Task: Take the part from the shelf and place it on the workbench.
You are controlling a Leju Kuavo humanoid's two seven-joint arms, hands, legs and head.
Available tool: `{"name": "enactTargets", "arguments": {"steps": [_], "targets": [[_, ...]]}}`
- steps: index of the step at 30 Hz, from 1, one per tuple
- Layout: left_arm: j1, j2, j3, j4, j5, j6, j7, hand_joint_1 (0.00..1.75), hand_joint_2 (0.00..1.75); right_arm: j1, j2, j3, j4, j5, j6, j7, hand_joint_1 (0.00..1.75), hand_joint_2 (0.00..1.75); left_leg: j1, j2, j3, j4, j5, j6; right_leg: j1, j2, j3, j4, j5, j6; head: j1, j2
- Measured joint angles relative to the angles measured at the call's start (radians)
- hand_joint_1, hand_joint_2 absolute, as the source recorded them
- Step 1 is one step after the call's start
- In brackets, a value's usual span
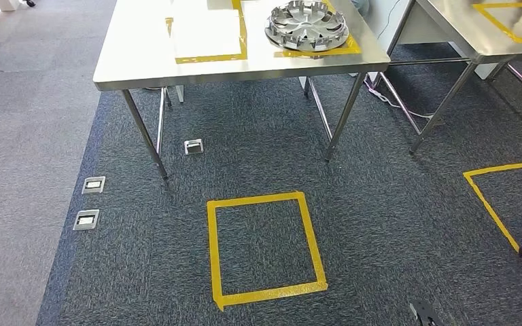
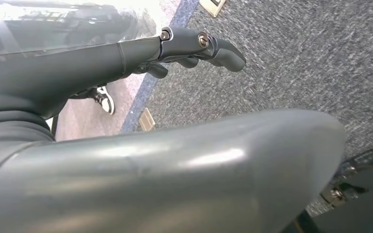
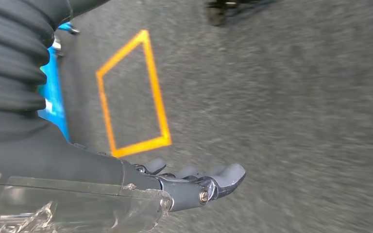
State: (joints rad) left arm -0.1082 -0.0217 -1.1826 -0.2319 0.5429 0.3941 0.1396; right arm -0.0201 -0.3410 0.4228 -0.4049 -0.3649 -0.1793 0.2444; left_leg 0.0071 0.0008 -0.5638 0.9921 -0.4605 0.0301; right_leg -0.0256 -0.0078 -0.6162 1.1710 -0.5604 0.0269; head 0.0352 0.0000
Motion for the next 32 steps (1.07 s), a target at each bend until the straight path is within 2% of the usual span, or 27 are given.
{"name": "enactTargets", "arguments": {"steps": [2, 3, 4, 5, 8, 9, 11, 15, 18, 22, 32], "targets": [[-0.001, -0.001, 0.016, -0.008, -0.018, -0.013, -0.004, 0.00, 1.75, 0.009, 0.020, -0.008, 0.033, 0.010, 0.007, -0.001, 0.00, 1.75, 0.000, -0.001, -0.001, 0.005, 0.000, -0.011, 0.000, 0.001, 0.070, -0.137, 0.047, -0.003, 0.007, 0.000], [-0.001, -0.002, 0.026, -0.012, -0.030, -0.021, -0.007, 0.00, 1.75, 0.014, 0.031, -0.012, 0.046, 0.018, 0.012, -0.004, 0.00, 1.75, -0.001, -0.001, -0.002, 0.008, 0.000, -0.018, 0.000, 0.003, 0.088, -0.176, 0.057, -0.008, 0.009, 0.000], [0.001, -0.001, 0.037, -0.015, -0.042, -0.029, -0.009, 0.00, 1.75, 0.018, 0.042, -0.016, 0.056, 0.025, 0.015, -0.008, 0.00, 1.75, -0.003, -0.001, -0.003, 0.010, -0.006, -0.020, 0.001, 0.006, 0.092, -0.188, 0.055, -0.013, 0.009, 0.000], [0.003, -0.001, 0.049, -0.018, -0.054, -0.038, -0.012, 0.00, 1.75, 0.024, 0.052, -0.020, 0.065, 0.034, 0.020, -0.013, 0.00, 1.75, -0.005, -0.001, -0.003, 0.011, -0.012, -0.015, 0.002, 0.009, 0.090, -0.188, 0.058, -0.018, 0.006, 0.000], [0.019, 0.000, 0.096, -0.025, -0.093, -0.066, -0.021, 0.00, 1.75, 0.040, 0.081, -0.037, 0.086, 0.060, 0.032, -0.031, 0.00, 1.75, -0.006, -0.001, 0.000, 0.010, -0.013, 0.020, 0.005, 0.011, 0.091, -0.188, 0.060, -0.030, -0.009, 0.000], [0.026, 0.000, 0.114, -0.027, -0.106, -0.076, -0.024, 0.00, 1.75, 0.044, 0.090, -0.043, 0.090, 0.070, 0.037, -0.037, 0.00, 1.75, -0.006, -0.001, 0.000, 0.008, -0.008, 0.024, 0.006, 0.012, 0.091, -0.188, 0.060, -0.034, -0.014, 0.000], [0.038, 0.001, 0.153, -0.031, -0.133, -0.095, -0.031, 0.00, 1.75, 0.051, 0.107, -0.056, 0.097, 0.088, 0.045, -0.050, 0.00, 1.75, -0.004, -0.001, 0.002, 0.005, -0.001, 0.015, 0.009, 0.012, 0.091, -0.188, 0.060, -0.038, -0.022, 0.000], [0.063, 0.001, 0.232, -0.040, -0.182, -0.131, -0.045, 0.00, 1.75, 0.062, 0.137, -0.083, 0.104, 0.122, 0.062, -0.074, 0.00, 1.75, 0.001, -0.001, 0.005, -0.002, 0.004, -0.022, 0.013, 0.012, 0.090, -0.186, 0.058, -0.043, -0.030, 0.000], [0.080, 0.003, 0.290, -0.046, -0.217, -0.157, -0.054, 0.00, 1.75, 0.071, 0.155, -0.101, 0.105, 0.146, 0.074, -0.090, 0.00, 1.75, 0.002, -0.001, 0.005, -0.004, 0.003, -0.036, 0.013, 0.012, 0.090, -0.186, 0.056, -0.043, -0.033, 0.000], [0.103, 0.004, 0.379, -0.055, -0.265, -0.191, -0.066, 0.00, 1.75, 0.085, 0.178, -0.129, 0.105, 0.178, 0.089, -0.113, 0.00, 1.75, 0.002, -0.001, 0.005, -0.004, 0.000, -0.042, 0.013, 0.012, 0.091, -0.187, 0.054, -0.041, -0.032, 0.000], [0.166, 0.014, 0.634, -0.084, -0.384, -0.278, -0.099, 0.00, 1.75, 0.118, 0.242, -0.211, 0.100, 0.259, 0.128, -0.169, 0.00, 1.75, 0.000, -0.001, 0.005, -0.004, -0.003, -0.038, 0.011, 0.012, 0.094, -0.192, 0.054, -0.038, -0.032, 0.000]]}}
